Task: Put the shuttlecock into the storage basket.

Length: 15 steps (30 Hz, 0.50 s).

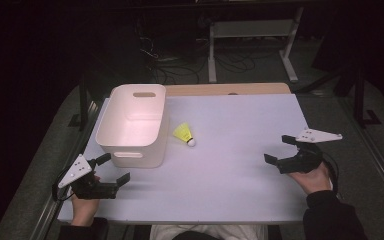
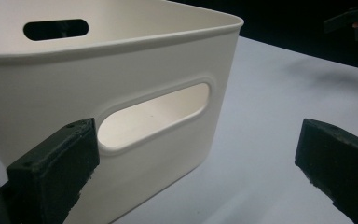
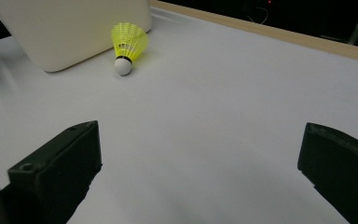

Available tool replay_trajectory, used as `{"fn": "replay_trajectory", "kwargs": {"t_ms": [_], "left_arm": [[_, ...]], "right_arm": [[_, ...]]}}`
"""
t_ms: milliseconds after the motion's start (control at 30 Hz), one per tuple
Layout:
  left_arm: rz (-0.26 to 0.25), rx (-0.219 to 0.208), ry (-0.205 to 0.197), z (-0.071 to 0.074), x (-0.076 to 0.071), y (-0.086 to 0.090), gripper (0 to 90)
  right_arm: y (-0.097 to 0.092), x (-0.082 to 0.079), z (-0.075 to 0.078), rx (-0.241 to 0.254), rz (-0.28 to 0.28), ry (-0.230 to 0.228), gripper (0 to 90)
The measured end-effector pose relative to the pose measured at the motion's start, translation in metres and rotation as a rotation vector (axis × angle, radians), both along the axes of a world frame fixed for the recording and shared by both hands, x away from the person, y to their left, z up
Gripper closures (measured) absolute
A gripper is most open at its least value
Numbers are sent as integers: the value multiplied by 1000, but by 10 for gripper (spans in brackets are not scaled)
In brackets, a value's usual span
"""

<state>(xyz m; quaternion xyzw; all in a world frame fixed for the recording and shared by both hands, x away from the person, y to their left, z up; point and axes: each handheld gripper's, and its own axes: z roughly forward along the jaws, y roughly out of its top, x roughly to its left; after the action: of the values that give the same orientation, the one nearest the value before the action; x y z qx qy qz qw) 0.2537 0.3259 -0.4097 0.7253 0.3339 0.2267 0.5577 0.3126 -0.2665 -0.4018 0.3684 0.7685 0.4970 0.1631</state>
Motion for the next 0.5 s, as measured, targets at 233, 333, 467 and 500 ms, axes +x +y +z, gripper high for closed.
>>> {"fn": "replay_trajectory", "kwargs": {"t_ms": [233,333,467,500], "left_arm": [[2,-4,-1,0,-1,0,0],[4,-6,-3,0,-1,1,0],[3,-6,-4,0,-1,1,0],[2,-7,-4,0,-1,1,0]], "right_arm": [[-1,1,-2,1,1,14,0],[-1,1,-2,5,6,21,0],[-2,-1,-1,9,9,25,0],[-2,-1,-1,11,11,25,0]]}}
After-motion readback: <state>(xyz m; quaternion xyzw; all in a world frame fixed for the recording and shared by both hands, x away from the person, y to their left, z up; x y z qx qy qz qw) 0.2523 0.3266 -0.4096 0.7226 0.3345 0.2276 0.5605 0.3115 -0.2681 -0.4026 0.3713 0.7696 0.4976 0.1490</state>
